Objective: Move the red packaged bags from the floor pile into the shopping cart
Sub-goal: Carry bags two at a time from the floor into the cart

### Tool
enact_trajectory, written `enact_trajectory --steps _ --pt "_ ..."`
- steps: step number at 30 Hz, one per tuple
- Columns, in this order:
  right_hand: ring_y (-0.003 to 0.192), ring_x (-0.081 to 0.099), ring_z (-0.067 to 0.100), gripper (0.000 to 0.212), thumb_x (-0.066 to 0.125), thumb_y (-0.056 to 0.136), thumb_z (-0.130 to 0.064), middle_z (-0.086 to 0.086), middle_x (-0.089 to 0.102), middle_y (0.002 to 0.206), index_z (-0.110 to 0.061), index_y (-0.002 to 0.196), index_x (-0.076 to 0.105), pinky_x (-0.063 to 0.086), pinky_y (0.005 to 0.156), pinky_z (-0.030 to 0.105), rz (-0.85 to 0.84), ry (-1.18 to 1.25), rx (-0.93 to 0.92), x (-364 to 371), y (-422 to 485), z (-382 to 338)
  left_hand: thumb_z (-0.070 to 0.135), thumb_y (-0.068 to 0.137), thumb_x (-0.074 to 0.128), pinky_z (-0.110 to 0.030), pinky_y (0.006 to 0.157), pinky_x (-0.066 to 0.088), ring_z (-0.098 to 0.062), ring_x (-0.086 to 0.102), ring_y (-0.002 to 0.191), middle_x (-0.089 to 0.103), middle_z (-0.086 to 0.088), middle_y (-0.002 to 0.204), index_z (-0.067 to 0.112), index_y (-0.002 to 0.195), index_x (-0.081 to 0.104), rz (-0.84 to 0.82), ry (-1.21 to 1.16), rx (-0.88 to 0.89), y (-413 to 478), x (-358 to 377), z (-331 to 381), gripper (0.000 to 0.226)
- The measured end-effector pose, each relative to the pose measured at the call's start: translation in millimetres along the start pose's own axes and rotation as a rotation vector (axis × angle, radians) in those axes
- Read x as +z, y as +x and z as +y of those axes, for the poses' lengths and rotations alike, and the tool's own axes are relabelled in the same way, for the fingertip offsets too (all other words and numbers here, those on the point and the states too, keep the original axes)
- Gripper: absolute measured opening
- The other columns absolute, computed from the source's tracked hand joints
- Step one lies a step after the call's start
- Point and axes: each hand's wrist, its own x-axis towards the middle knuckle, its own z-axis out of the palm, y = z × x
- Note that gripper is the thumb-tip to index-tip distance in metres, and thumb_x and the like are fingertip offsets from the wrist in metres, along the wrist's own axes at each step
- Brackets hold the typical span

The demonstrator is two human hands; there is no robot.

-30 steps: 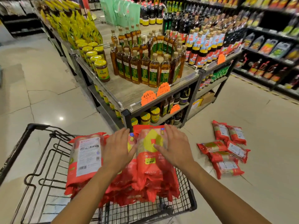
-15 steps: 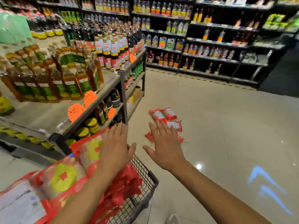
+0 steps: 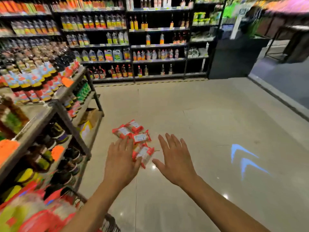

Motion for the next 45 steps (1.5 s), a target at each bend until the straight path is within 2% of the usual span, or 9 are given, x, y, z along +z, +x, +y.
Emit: enact_trajectory --steps 5,10,14,21,24,27,31,37,45 --pt "0.151 0.030 0.033 0.082 0.035 0.093 -0.067 0.012 0.031 0.164 -0.020 0.160 0.026 0.014 0.122 0.052 -0.002 0.005 -0.012 3.6 24.4 82.1 0.054 0.091 0.055 -0.054 0.102 0.044 -0.038 0.052 0.124 0.058 -0.015 0.137 0.012 0.141 0.051 0.008 0.007 0.013 51.9 24.4 64.3 0.066" --pt "0.156 0.011 0.029 0.094 0.004 0.083 -0.074 0.008 0.014 0.169 -0.024 0.162 0.007 0.001 0.124 0.048 -0.056 0.077 -0.023 5.2 53.5 124.8 0.056 0.092 0.042 -0.053 0.106 0.041 -0.035 0.049 0.132 0.052 -0.012 0.146 0.013 0.147 0.045 -0.047 0.034 0.003 80.1 39.0 89.0 0.071" --pt "0.154 0.019 0.029 0.097 0.005 0.081 -0.074 0.009 0.022 0.167 -0.022 0.162 0.016 0.008 0.124 0.049 -0.053 0.105 -0.044 16.9 87.1 134.6 0.049 0.085 0.067 -0.058 0.104 0.046 -0.038 0.054 0.130 0.057 -0.015 0.143 0.011 0.143 0.048 -0.046 0.053 -0.035 101.5 44.6 86.7 0.072" --pt "0.155 0.015 0.026 0.097 0.007 0.080 -0.073 0.007 0.020 0.168 -0.022 0.162 0.017 0.005 0.124 0.048 -0.101 0.135 -0.097 40.3 167.1 126.7 0.052 0.084 0.059 -0.057 0.106 0.046 -0.038 0.056 0.129 0.058 -0.016 0.142 0.008 0.141 0.053 -0.036 0.048 -0.102 156.0 78.9 51.2 0.073" --pt "0.153 0.025 0.029 0.090 0.018 0.088 -0.071 0.008 0.026 0.166 -0.019 0.161 0.024 0.012 0.123 0.049 -0.095 0.110 -0.094 54.7 210.8 123.2 0.055 0.086 0.060 -0.055 0.108 0.044 -0.036 0.053 0.131 0.057 -0.015 0.144 0.009 0.144 0.051 -0.044 0.025 -0.135 194.0 101.1 27.1 0.074" --pt "0.155 0.015 0.026 0.082 0.032 0.097 -0.067 0.005 0.014 0.169 -0.022 0.162 0.010 0.005 0.124 0.046 -0.153 0.091 -0.083 65.7 257.5 121.3 0.055 0.089 0.061 -0.053 0.111 0.041 -0.034 0.050 0.135 0.054 -0.013 0.147 0.011 0.146 0.049 -0.060 -0.008 -0.165 236.2 120.0 6.2 0.073" --pt "0.156 0.009 0.025 0.081 0.034 0.100 -0.065 0.005 0.010 0.170 -0.023 0.163 0.004 0.002 0.125 0.045 -0.200 0.067 -0.083 78.2 321.8 112.7 0.057 0.090 0.060 -0.050 0.114 0.040 -0.032 0.050 0.136 0.054 -0.011 0.148 0.016 0.147 0.049 -0.059 -0.009 -0.174 285.4 138.2 -20.7 0.072" --pt "0.155 0.014 0.027 0.082 0.034 0.099 -0.066 0.006 0.015 0.169 -0.021 0.163 0.007 0.008 0.124 0.045 -0.292 0.050 -0.066 122.2 398.2 108.6 0.053 0.083 0.068 -0.051 0.103 0.047 -0.035 0.057 0.124 0.061 -0.014 0.138 0.011 0.141 0.055 -0.170 0.017 -0.177 334.9 174.8 -70.0 0.073" --pt "0.154 0.018 0.026 0.083 0.042 0.098 -0.062 0.009 0.020 0.168 -0.019 0.162 0.012 0.015 0.125 0.046 -0.376 0.146 -0.061 214.7 500.1 117.0 0.053 0.086 0.066 -0.055 0.106 0.043 -0.038 0.054 0.127 0.054 -0.016 0.145 0.010 0.147 0.047 -0.274 0.027 -0.220 413.1 246.5 -116.9 0.078"
